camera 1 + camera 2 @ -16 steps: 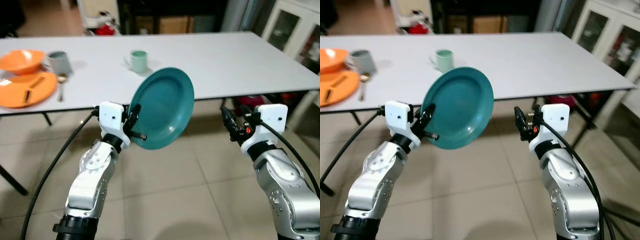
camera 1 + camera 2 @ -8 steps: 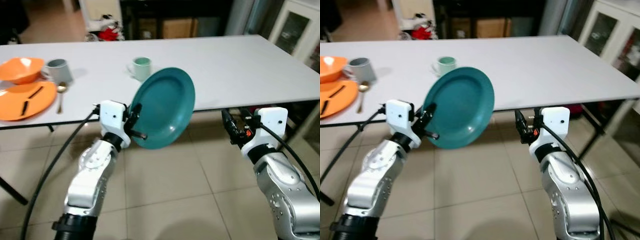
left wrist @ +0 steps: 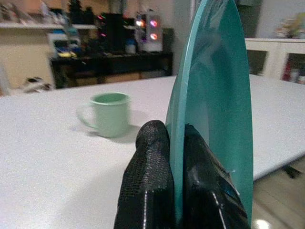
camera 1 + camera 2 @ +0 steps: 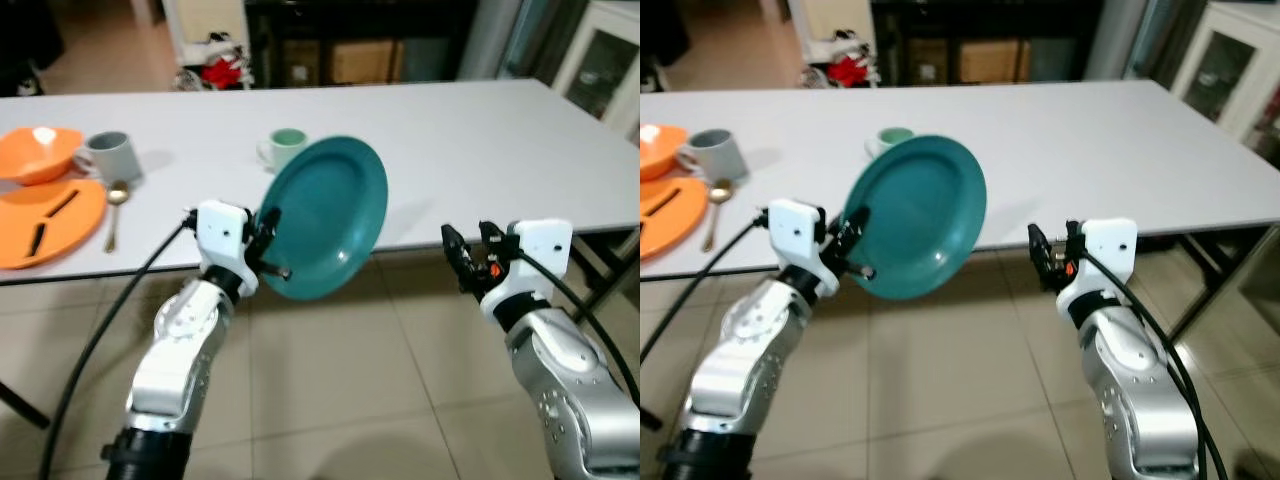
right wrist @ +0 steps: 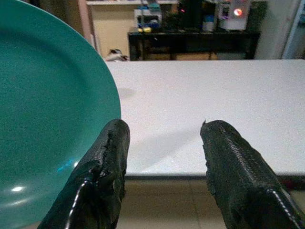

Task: Setting the table

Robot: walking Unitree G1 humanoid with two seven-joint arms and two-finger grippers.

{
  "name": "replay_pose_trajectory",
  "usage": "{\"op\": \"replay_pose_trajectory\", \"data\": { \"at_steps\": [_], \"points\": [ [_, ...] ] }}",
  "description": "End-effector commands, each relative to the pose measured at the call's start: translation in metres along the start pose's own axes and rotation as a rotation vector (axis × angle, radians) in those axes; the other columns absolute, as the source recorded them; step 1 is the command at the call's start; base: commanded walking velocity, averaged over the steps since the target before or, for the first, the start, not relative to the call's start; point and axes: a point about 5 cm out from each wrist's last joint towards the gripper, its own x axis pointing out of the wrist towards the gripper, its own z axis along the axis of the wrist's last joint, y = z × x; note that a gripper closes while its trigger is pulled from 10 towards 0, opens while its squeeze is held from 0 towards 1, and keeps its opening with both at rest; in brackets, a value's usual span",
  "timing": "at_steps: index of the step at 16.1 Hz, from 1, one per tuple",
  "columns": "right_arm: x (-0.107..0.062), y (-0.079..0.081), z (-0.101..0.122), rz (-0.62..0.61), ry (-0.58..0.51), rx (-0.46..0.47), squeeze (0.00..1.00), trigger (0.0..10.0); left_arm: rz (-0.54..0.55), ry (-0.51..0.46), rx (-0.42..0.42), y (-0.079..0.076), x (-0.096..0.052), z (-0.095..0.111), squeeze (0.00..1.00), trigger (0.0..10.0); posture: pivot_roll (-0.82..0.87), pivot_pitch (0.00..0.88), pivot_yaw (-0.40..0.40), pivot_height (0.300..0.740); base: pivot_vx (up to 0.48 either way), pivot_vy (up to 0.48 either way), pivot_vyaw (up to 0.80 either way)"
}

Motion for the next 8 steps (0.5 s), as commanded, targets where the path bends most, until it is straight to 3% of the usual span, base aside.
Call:
{"op": "replay_pose_trajectory", "data": {
  "at_steps": [1, 8],
  "points": [
    [0.0008, 0.0049, 0.0018, 0.021, -0.005, 0.004, 0.0, 10.0, 0.029, -0.021, 0.011, 0.008, -0.0013, 0.0059, 0.0, 10.0, 0.01, 0.0, 0.001, 0.74, 0.371, 0.0, 0.0],
    [-0.0018, 0.008, -0.0016, 0.032, 0.001, 0.01, 0.0, 10.0, 0.021, -0.02, 0.016, 0.0083, -0.0032, 0.0056, 0.0, 10.0, 0.02, 0.0, 0.002, 0.74, 0.373, 0.0, 0.0]
  ]
}}
